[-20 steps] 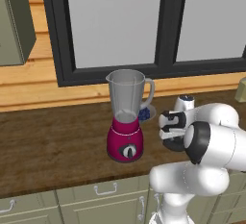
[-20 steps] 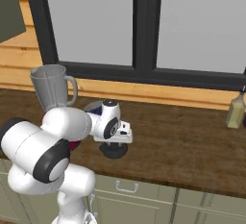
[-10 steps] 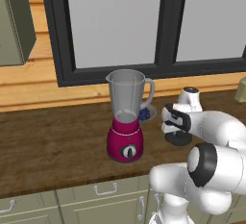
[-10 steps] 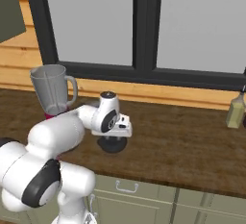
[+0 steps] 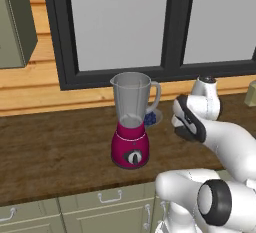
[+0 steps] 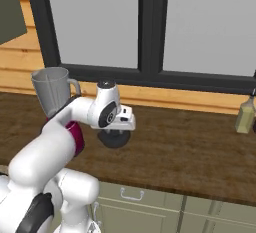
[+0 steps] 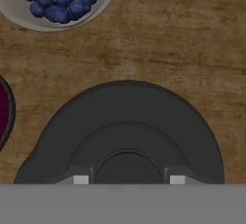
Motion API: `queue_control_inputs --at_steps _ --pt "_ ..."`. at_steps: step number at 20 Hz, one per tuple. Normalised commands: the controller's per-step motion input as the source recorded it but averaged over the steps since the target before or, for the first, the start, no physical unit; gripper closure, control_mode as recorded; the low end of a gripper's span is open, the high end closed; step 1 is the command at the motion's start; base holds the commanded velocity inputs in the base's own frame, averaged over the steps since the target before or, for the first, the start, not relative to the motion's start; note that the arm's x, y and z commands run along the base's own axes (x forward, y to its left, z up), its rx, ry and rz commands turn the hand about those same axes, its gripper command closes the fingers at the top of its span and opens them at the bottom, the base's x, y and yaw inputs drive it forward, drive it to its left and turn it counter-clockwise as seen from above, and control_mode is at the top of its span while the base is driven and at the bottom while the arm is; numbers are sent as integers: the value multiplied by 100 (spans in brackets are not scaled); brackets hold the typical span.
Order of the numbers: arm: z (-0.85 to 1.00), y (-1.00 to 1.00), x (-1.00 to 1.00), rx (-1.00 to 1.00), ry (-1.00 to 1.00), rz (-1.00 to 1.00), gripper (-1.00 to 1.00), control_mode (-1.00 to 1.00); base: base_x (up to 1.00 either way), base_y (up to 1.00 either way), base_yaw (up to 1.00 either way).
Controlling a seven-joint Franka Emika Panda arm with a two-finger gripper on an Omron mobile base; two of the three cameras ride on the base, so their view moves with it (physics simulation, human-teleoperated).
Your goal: Close the lid blender by securely placing the lid on top.
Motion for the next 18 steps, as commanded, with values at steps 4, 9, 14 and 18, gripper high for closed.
queue_control_inputs --at_steps 4,9,14,18 --pt "71 0 -2 0 -8 0 100 -100 0 0 0" --pt "69 0 0 0 -13 0 100 -100 0 0 0" --pt "67 0 0 0 -18 0 100 -100 0 0 0" --pt "66 0 0 0 -18 0 100 -100 0 0 0"
